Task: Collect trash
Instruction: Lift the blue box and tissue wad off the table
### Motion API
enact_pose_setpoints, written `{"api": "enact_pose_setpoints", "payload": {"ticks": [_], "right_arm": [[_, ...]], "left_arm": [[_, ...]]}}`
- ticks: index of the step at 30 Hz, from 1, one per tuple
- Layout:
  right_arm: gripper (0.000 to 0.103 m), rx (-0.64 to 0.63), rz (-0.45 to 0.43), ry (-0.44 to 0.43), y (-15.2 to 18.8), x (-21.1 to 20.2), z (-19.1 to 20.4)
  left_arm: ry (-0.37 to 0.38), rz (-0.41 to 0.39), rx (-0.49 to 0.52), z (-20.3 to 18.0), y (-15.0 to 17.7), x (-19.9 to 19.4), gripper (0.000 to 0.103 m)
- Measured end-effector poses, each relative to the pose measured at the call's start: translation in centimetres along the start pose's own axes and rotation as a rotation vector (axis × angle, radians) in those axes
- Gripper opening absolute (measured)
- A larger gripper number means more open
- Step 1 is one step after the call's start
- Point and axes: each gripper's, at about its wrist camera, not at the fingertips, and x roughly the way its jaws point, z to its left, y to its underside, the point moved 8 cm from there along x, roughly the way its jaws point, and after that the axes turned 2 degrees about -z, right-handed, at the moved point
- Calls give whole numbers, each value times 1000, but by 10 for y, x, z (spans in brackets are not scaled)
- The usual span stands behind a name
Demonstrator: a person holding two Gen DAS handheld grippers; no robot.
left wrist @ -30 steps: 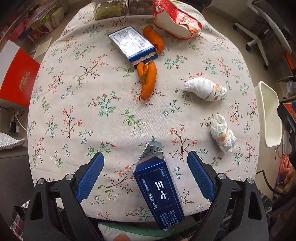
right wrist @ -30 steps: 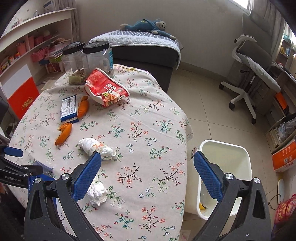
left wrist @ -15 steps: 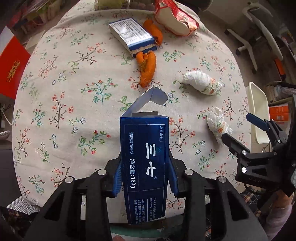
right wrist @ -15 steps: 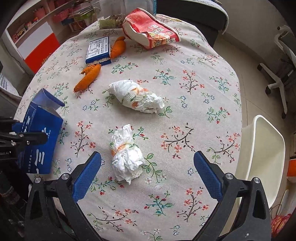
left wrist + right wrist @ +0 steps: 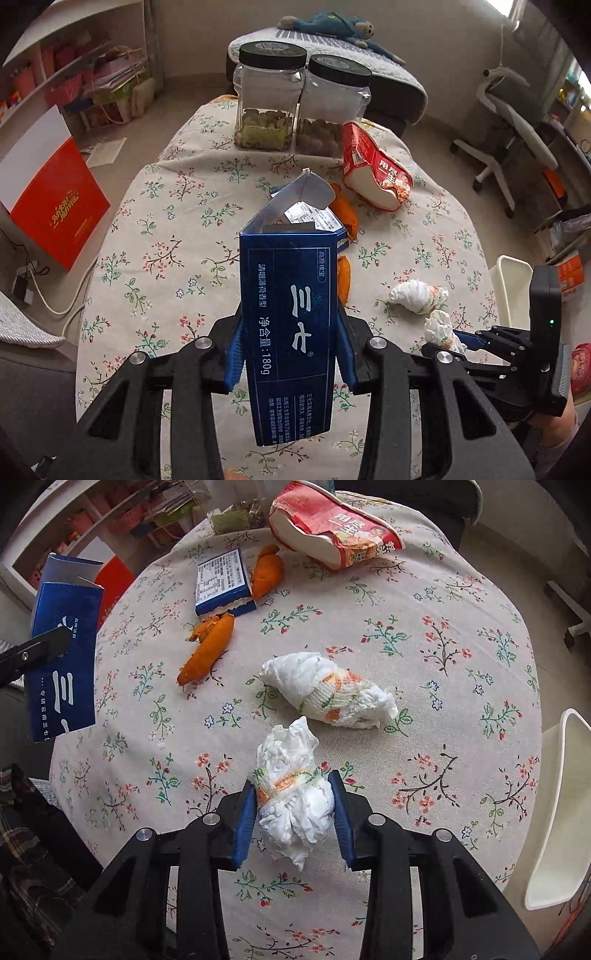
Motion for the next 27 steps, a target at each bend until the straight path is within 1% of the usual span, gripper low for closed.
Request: {"api": "enact_pose_setpoints", "payload": {"ticks": [3, 6, 7, 9, 11, 14, 18, 21, 24, 27], "right_arm": [[35, 9, -129, -35, -34, -25, 18], [35, -3, -286, -26, -65, -55, 35], [35, -11, -341, -11, -76, -67, 35], [36, -34, -455, 56, -92, -84, 39], [36, -36, -542, 100, -99, -100, 36], [36, -8, -614, 147, -109, -106, 34], [36, 22, -679, 188, -114, -111, 27], [36, 41, -733, 220, -117, -122, 23], [36, 41, -795, 255, -114, -138, 23], [37, 41, -829, 275, -113, -147, 21]], "left_arm": [[-23, -72, -7, 5, -20, -3, 40], [-40, -147, -34, 11, -38, -9, 41], [-38, -167, -48, 13, -44, -12, 40], [-34, -215, -76, 17, -55, -18, 40], [-60, -284, -73, 18, -64, -27, 40], [-114, -390, -39, 12, -74, -43, 41], [-141, -485, -33, 3, -81, -57, 41], [-180, -557, -12, -4, -87, -69, 41], [-212, -607, 10, -11, -90, -77, 41], [-221, -630, 21, -18, -91, -81, 41]]}}
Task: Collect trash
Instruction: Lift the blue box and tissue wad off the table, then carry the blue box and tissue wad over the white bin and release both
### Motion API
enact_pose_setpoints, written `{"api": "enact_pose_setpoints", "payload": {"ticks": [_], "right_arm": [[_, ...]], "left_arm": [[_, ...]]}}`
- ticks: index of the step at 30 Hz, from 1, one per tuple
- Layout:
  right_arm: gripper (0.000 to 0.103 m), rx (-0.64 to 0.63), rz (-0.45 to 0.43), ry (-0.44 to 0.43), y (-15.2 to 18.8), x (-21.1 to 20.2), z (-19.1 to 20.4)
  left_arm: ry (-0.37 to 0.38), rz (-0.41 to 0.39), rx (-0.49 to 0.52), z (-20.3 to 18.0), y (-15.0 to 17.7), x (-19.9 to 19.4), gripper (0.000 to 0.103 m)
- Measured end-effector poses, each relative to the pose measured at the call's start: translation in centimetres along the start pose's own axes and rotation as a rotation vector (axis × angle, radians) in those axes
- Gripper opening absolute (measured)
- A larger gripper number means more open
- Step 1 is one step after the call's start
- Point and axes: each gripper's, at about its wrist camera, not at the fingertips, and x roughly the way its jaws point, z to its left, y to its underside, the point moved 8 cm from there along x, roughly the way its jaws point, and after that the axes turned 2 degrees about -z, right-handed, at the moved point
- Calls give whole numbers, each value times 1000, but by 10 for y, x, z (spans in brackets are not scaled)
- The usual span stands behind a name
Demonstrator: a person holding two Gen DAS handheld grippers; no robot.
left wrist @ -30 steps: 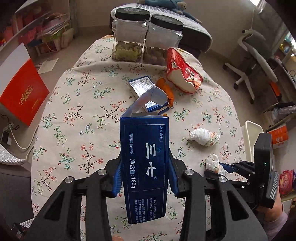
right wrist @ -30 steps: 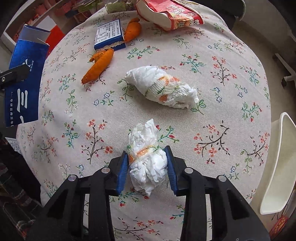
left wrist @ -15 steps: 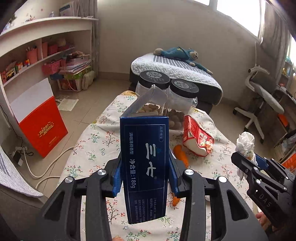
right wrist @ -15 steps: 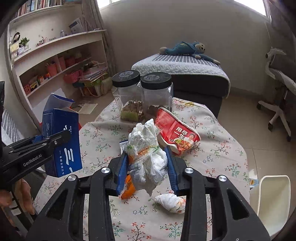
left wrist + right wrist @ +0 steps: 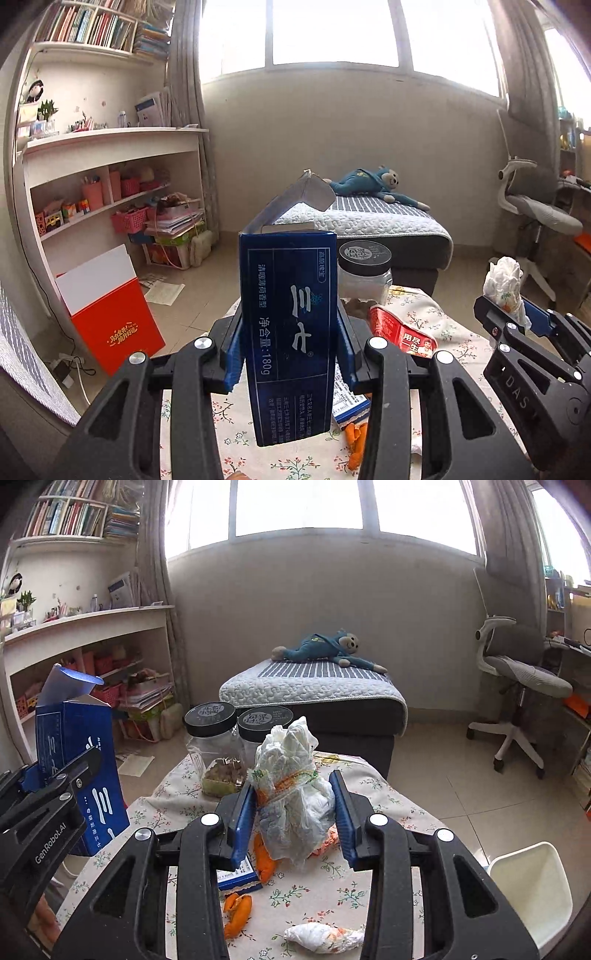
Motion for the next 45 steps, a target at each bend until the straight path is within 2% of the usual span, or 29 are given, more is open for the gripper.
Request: {"api": "enact_pose_setpoints", "payload": {"ticks": [8, 25, 45], "right_arm": [[37, -12, -49, 28, -4, -11, -9], [38, 20, -68, 78, -8, -23, -36], [38, 54, -76, 202, -7, -55, -120]], "left_arm": [[6, -18, -12, -10, -4, -7, 41], [70, -35, 12, -49, -9, -18, 41], [201, -46, 64, -137, -9, -35, 41]]}}
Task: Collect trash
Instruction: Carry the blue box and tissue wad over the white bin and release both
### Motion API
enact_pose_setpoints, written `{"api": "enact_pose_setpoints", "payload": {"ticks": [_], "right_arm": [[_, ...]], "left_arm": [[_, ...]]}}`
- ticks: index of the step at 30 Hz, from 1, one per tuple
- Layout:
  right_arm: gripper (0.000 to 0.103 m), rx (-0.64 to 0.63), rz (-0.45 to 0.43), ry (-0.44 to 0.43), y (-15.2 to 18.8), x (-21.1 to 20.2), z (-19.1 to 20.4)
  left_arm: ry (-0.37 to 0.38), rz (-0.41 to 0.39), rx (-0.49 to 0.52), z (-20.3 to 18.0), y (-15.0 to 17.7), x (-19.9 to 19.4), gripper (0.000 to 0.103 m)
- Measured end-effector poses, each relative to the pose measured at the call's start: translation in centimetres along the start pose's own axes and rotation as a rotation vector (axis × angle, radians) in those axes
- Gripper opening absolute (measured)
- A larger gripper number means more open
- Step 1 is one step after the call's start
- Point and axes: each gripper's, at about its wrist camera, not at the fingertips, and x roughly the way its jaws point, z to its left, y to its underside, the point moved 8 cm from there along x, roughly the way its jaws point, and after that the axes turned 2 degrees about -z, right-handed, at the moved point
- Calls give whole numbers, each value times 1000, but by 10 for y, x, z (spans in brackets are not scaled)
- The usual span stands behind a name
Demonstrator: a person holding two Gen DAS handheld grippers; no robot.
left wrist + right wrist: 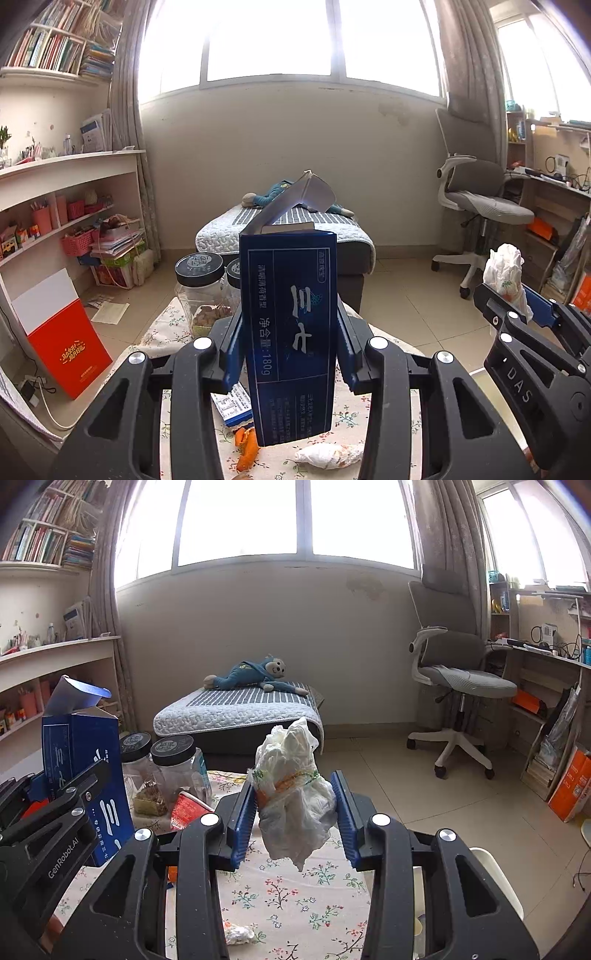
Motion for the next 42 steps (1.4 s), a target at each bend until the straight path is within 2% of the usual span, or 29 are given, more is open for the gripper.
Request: {"api": "enact_pose_setpoints", "payload": {"ticks": [8, 20, 27, 30, 31, 33, 35, 36, 37, 42], "right_arm": [[38, 24, 2, 70, 2, -8, -47], [39, 95, 42, 227, 13, -6, -132], [43, 148, 71, 288, 21, -8, -170], [54, 166, 76, 321, 23, -11, -186], [63, 176, 77, 335, 24, -12, -192], [71, 200, 73, 367, 24, -17, -205], [88, 224, 63, 416, 24, -24, -219], [93, 239, 50, 449, 24, -28, -228], [96, 253, 37, 476, 24, -33, -237], [96, 362, 14, 557, 27, -54, -279]], "left_arm": [[56, -1, 27, -35, 0, -3, 41], [127, 16, 79, -88, 10, -3, 41], [178, 20, 109, -124, 14, -6, 41], [212, 38, 111, -143, 16, -4, 41], [227, 43, 111, -150, 16, -3, 41], [255, 49, 117, -167, 16, -3, 41], [285, 52, 131, -184, 17, -3, 41], [300, 55, 137, -192, 17, -3, 41], [318, 61, 141, -201, 18, -3, 41], [430, 124, 127, -253, 20, 2, 42]]}}
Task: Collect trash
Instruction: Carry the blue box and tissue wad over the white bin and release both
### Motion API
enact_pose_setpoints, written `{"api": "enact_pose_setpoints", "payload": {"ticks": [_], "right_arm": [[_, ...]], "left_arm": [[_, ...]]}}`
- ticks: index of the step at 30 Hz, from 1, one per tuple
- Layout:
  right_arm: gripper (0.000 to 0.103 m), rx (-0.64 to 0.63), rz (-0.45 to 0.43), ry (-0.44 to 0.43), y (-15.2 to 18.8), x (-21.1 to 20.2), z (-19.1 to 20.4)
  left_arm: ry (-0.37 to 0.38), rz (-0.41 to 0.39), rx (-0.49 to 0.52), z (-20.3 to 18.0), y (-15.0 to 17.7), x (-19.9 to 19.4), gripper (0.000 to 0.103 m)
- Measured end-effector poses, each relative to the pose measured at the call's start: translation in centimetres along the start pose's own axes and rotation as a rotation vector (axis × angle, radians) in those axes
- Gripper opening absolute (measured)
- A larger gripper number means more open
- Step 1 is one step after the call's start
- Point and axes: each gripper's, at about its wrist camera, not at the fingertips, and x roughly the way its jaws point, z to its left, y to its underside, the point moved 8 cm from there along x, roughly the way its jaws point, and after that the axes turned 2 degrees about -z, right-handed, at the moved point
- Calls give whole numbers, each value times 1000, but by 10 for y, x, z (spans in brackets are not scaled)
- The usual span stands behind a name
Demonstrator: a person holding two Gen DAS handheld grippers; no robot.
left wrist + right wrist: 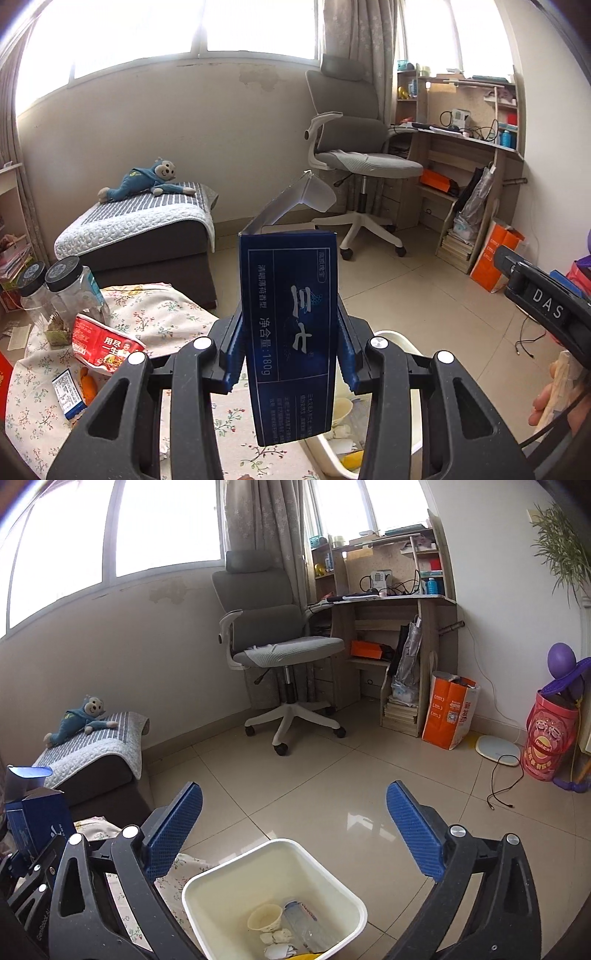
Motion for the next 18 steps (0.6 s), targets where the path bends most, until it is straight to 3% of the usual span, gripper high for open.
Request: {"api": "enact_pose_setpoints", "payload": {"ticks": [4, 6, 7, 10, 12, 14, 18], "right_arm": [[96, 65, 1, 45, -4, 2, -28], [96, 82, 6, 58, -5, 2, -37], [96, 85, 8, 62, -5, 2, -40], [96, 78, 11, 79, -3, 0, -45], [96, 66, 14, 89, -1, -1, -44], [96, 63, 25, 92, 2, -1, -43], [96, 62, 44, 69, 9, -2, -30]], "left_arm": [[103, 70, -20, -33, -3, 23, 42], [163, 114, -43, -45, -4, 34, 54], [186, 131, -67, -49, -5, 38, 65], [230, 171, -129, -55, -9, 44, 67], [199, 162, -120, -55, -11, 43, 70], [143, 127, -85, -50, -13, 38, 80], [41, 64, -36, -34, -13, 25, 86]]}}
